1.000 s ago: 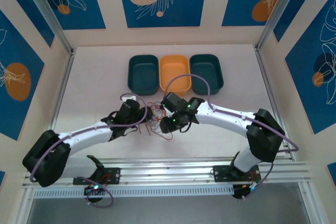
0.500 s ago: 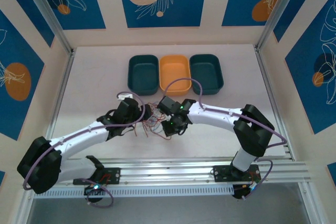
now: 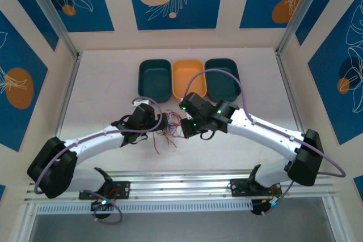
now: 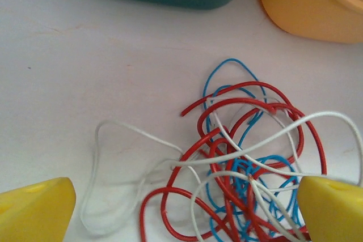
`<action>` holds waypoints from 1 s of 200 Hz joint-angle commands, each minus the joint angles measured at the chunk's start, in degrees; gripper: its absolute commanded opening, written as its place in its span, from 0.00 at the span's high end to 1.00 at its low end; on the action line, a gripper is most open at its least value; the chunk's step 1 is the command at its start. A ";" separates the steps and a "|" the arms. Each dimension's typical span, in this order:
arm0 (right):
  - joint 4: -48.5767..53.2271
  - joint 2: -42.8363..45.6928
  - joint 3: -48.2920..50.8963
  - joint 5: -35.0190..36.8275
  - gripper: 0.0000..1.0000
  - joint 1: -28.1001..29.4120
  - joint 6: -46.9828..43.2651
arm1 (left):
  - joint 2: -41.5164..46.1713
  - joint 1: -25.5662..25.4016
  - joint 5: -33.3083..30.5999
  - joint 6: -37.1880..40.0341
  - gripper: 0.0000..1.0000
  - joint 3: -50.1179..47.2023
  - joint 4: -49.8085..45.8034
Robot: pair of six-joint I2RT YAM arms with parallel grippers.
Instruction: Untangle the cables
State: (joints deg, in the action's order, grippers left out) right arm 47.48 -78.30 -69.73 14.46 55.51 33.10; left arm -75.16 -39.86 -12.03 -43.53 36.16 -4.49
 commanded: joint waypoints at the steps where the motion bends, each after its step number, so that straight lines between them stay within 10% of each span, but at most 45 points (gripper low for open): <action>1: 4.31 2.41 -3.06 2.16 1.00 0.30 -1.05 | -0.97 -0.40 1.99 0.90 0.00 1.20 2.09; 200: 8.67 10.36 -20.35 6.55 1.00 -5.85 -10.68 | -1.94 -0.43 2.37 -0.68 0.00 0.60 2.78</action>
State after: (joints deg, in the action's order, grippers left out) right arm 55.53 -69.41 -86.28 19.22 51.07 24.77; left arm -77.49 -39.88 -10.09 -43.59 36.05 -0.69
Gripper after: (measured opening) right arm 0.055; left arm 0.998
